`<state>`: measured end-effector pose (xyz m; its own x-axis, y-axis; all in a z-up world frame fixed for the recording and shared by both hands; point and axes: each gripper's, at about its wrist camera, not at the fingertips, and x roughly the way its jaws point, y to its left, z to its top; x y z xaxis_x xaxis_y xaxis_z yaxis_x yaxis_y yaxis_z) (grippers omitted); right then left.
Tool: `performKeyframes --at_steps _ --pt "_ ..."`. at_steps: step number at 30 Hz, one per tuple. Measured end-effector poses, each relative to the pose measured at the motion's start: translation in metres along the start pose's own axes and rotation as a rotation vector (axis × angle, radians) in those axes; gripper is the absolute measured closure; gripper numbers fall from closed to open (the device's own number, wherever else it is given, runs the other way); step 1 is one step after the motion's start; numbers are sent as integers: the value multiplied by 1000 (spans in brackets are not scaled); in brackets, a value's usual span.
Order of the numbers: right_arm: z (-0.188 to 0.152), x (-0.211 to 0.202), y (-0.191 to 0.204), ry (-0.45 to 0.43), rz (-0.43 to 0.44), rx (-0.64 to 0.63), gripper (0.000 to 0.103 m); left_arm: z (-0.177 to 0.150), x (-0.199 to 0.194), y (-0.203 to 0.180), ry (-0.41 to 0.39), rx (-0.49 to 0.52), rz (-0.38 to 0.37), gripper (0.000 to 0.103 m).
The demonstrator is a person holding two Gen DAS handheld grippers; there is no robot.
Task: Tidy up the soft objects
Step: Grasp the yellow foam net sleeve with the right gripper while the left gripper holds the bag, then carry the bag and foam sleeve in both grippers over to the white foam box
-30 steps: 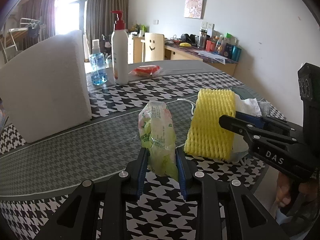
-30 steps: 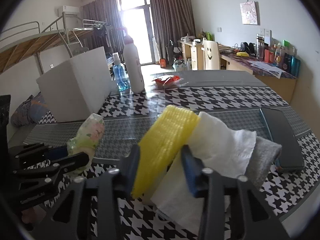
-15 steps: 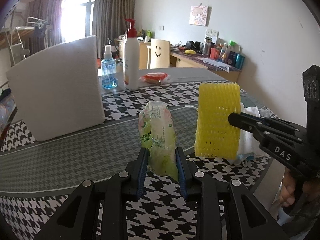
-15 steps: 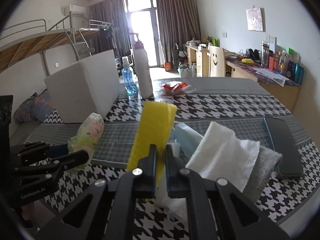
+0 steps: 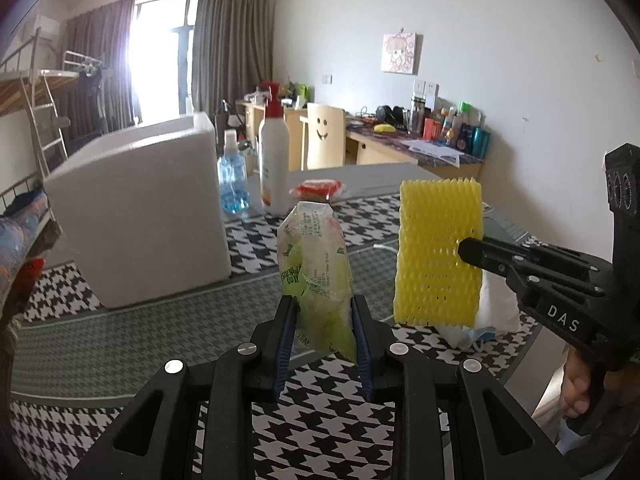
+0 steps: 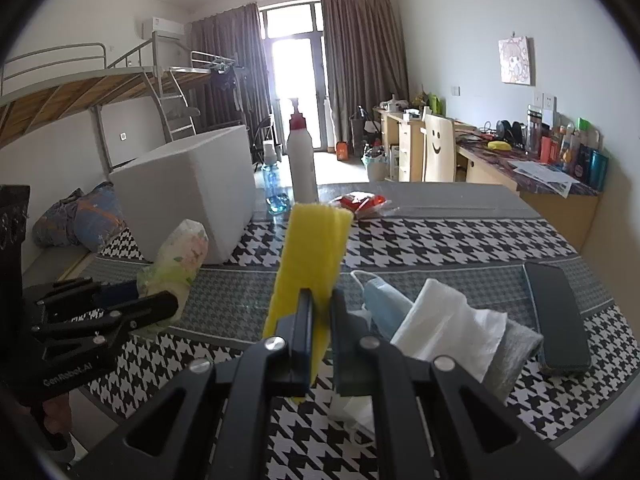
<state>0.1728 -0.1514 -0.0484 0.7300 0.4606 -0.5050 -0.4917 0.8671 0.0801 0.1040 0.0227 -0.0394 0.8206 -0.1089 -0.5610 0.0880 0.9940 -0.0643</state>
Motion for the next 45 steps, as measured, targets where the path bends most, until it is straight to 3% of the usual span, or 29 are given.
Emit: performKeyframes --at_steps 13,45 --pt "20 -4 8 -40 6 -21 92 23 -13 8 -69 17 25 73" --pt "59 4 10 -105 -3 -45 92 69 -9 26 -125 28 19 73"
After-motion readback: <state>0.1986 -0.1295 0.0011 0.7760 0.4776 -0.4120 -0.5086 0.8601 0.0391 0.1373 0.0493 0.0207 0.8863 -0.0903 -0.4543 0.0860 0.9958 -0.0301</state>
